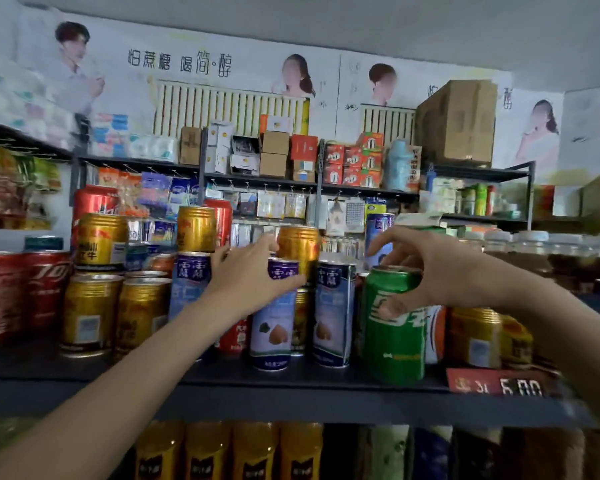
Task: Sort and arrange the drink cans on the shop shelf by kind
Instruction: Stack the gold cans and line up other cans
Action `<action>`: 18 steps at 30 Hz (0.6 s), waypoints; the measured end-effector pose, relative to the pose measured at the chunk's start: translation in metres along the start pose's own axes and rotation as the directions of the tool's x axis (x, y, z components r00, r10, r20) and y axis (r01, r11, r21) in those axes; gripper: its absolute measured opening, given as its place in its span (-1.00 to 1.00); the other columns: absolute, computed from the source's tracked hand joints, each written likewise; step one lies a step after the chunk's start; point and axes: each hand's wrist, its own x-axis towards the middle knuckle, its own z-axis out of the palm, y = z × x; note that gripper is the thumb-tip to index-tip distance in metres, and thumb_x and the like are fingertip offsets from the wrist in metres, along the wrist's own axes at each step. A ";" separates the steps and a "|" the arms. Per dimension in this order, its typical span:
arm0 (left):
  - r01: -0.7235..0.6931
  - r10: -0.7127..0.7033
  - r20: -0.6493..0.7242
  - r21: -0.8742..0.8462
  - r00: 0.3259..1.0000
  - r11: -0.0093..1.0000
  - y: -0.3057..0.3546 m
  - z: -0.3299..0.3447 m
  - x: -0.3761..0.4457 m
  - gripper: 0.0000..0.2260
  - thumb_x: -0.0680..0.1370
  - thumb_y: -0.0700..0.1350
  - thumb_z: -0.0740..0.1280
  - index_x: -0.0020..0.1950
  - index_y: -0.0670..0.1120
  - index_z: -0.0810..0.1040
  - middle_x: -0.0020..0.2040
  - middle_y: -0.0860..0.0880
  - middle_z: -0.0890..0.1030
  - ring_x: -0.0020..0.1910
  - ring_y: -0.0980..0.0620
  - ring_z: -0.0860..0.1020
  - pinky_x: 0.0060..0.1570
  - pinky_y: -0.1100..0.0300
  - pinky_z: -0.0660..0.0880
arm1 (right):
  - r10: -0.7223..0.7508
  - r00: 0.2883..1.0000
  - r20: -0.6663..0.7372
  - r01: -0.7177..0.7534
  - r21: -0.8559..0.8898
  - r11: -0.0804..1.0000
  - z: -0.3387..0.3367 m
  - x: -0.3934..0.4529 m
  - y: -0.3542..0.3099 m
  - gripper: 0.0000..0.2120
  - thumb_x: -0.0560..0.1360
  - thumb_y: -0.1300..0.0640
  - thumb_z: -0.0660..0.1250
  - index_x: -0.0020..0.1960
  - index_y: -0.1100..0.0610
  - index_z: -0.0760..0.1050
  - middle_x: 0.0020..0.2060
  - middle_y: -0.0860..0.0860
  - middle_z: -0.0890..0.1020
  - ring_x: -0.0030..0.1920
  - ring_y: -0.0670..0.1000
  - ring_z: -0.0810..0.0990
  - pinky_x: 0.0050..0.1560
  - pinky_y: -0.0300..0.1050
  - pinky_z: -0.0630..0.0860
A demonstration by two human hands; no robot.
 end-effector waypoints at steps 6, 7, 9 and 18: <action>0.022 -0.024 0.017 0.098 1.000 0.995 0.004 -0.002 -0.004 -0.48 0.42 0.30 0.26 0.23 0.02 0.34 0.04 0.08 0.57 0.15 0.03 0.46 0.38 0.06 0.02 | -0.106 0.994 0.025 0.105 0.054 0.993 0.019 0.004 -0.003 -0.41 0.20 -0.05 0.57 0.13 -0.15 0.36 0.05 -0.11 0.52 0.04 -0.10 0.50 0.08 -0.09 0.49; 0.017 -0.019 0.018 0.105 1.000 0.994 0.003 -0.003 -0.004 -0.50 0.42 0.29 0.26 0.22 0.02 0.35 0.05 0.08 0.56 0.15 0.04 0.45 0.36 0.08 0.02 | -0.135 0.991 0.018 0.134 0.058 0.989 0.026 0.006 -0.008 -0.41 0.21 -0.04 0.57 0.14 -0.11 0.36 0.06 -0.09 0.52 0.05 -0.06 0.51 0.09 -0.07 0.49; -0.004 0.003 0.014 0.120 1.000 0.993 0.001 -0.005 -0.005 -0.55 0.44 0.26 0.27 0.20 0.03 0.38 0.06 0.09 0.55 0.15 0.05 0.44 0.34 0.10 0.04 | -0.190 0.982 -0.002 0.189 0.063 0.980 0.038 0.012 -0.018 -0.42 0.24 0.00 0.57 0.16 -0.01 0.37 0.04 -0.06 0.54 0.03 -0.03 0.51 0.02 -0.13 0.48; -0.041 0.027 0.087 0.165 0.996 0.985 -0.008 -0.010 -0.007 -0.52 0.47 0.24 0.21 0.27 0.00 0.33 0.20 0.06 0.50 0.25 0.03 0.39 0.43 -0.03 0.01 | -0.261 0.965 -0.005 0.261 0.087 0.961 0.054 0.034 -0.030 -0.47 0.26 0.06 0.56 0.08 0.03 0.33 -0.05 -0.07 0.54 -0.09 -0.05 0.54 -0.26 -0.37 0.38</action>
